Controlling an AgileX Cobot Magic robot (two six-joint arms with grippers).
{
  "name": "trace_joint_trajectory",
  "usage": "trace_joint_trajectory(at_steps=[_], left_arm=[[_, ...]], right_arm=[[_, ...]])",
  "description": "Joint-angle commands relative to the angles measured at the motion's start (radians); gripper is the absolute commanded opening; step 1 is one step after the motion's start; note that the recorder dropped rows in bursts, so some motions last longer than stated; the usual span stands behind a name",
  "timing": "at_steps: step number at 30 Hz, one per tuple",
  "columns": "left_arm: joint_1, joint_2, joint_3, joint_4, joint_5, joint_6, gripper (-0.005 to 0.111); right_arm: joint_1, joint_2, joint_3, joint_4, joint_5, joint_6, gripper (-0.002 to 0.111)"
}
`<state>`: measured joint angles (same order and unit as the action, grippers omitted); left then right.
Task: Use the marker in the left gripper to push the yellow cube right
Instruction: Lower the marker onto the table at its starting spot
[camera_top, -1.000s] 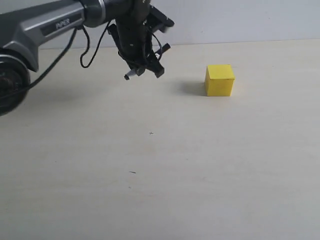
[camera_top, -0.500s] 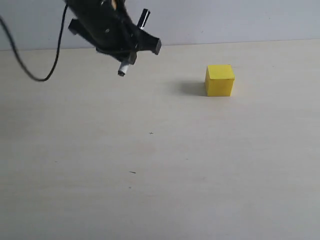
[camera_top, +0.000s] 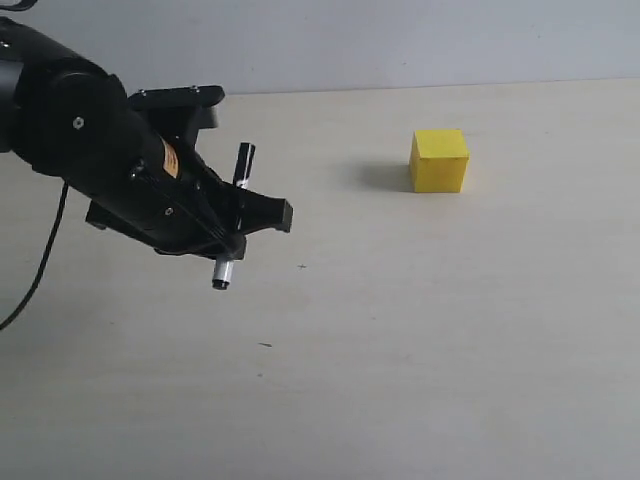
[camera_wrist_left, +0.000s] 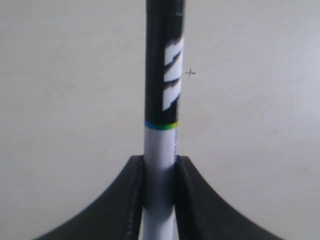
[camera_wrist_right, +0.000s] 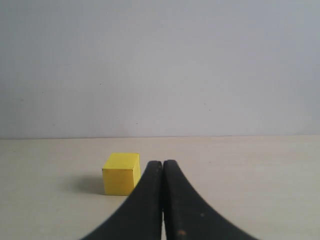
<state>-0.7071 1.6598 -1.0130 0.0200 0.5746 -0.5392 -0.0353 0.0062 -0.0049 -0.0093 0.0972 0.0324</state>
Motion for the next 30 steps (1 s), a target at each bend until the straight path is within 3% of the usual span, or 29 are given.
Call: trace_joint_trajectory(at_steps=[1,5,13,30], left_arm=[[-0.002,0.055,-0.045,-0.094,-0.007,-0.064,0.000],[-0.002,0.139,-0.085,-0.156,0.081,-0.067,0.000],[-0.002,0.283,-0.152,-0.268,0.056,-0.066,0.000],[-0.007,0.400,-0.229,-0.302,0.060,-0.067,0.000]], right_arm=[[-0.006,-0.006,0.005,0.002,-0.009,-0.003,0.000],[-0.006,-0.006,0.005,0.002,-0.009,-0.003,0.000],[-0.006,-0.006,0.005,0.002,-0.009,-0.002,0.000],[-0.006,-0.006,0.005,0.002,-0.009,-0.004,0.000]])
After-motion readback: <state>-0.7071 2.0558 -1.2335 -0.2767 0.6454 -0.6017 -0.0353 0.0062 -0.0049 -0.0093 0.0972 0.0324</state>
